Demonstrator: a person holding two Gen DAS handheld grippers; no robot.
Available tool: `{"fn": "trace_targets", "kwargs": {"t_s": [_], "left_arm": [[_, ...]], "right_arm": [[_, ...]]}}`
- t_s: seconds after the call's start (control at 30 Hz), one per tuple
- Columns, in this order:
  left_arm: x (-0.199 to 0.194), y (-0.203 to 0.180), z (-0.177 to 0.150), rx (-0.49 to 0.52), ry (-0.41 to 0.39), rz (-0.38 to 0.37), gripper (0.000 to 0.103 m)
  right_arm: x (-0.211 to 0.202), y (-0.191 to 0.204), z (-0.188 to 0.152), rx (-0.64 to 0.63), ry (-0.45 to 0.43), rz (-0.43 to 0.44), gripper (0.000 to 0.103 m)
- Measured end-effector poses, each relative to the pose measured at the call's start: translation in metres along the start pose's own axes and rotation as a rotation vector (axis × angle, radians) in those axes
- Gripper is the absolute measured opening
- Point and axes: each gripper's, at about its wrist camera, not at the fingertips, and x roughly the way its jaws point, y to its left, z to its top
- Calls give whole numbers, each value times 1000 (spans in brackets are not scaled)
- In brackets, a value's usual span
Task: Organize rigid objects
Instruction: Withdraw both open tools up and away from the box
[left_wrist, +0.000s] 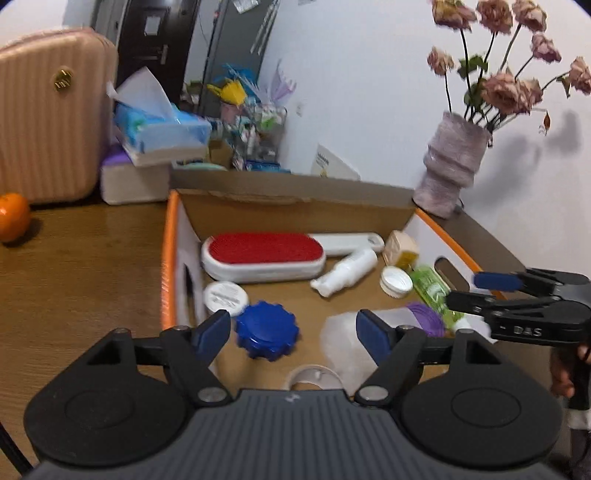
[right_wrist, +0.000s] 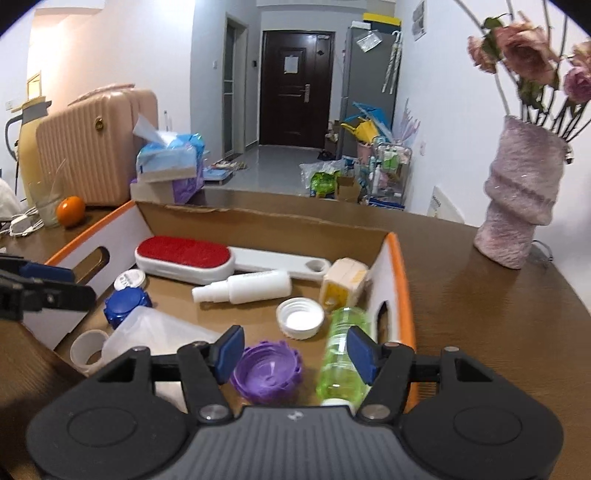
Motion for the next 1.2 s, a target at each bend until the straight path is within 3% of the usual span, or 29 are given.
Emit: {"fn": "trace_targets", "kwargs": {"t_s": [0.2,0.4,0.53,0.63,0.73,0.87,0.97,1.2], "left_arm": [[-39,2,7,-8,-33,23,80],[-93,-21,13,22,-139,48,91],[-126,-40,1,82,-281,139,103],[-136,-48,-13,66,-333,214,103],[-134,-59,-32,68,-383,261,103],[-122,-72,-67,108,-498,322,103],[-116,-79,-82,122,-495,302,103],[-117,-84,-100,106,-463,284,103]], "right_arm": [[-38,-9,4,1,-29,-30,67],[-91,-2,14,2,-89,-37,71],[-123,7,14,-3,-157,-18,83],[-134,10,8,13,-163,4,83],[-141,16,-6,11,-229,-46,87],[-143,22,-38,18,-391,-97,93],[-139,30,-60,-15,-459,-124,98],[-137,34,-70,-26,-443,-168,98]]}}
